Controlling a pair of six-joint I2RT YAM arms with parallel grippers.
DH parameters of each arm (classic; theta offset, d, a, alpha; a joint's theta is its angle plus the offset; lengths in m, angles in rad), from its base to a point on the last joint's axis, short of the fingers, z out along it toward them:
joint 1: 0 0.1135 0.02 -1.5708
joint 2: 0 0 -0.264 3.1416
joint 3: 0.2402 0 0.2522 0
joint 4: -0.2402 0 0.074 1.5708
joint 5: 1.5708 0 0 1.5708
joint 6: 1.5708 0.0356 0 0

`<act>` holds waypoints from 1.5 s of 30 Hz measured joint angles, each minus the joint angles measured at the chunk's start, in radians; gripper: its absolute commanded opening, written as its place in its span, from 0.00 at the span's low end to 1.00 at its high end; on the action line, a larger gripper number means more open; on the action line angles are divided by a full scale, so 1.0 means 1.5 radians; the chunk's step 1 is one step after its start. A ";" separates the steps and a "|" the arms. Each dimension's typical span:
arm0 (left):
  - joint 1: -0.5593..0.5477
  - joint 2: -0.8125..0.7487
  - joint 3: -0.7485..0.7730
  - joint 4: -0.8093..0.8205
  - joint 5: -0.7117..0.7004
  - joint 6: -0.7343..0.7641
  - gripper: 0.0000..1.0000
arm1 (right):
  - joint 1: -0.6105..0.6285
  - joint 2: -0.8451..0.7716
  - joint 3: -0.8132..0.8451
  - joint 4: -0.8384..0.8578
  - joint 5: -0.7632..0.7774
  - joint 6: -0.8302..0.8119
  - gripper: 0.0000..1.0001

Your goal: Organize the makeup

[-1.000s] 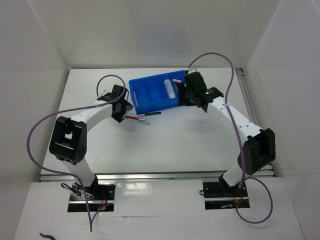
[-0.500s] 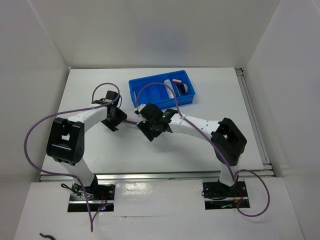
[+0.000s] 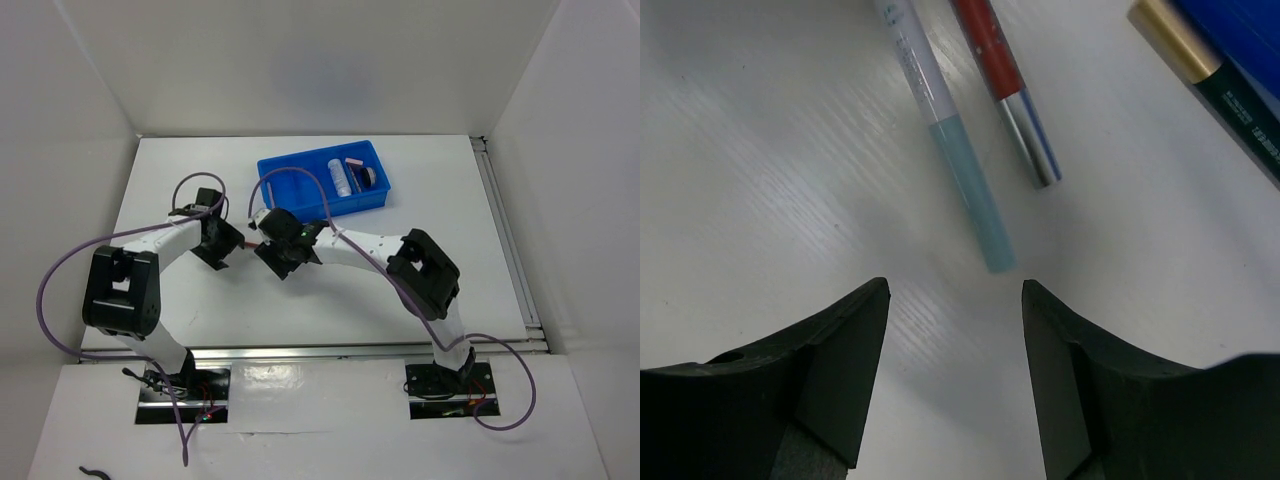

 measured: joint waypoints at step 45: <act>0.107 -0.094 -0.038 -0.005 0.011 0.069 0.73 | 0.019 -0.047 0.022 -0.012 -0.040 -0.042 0.06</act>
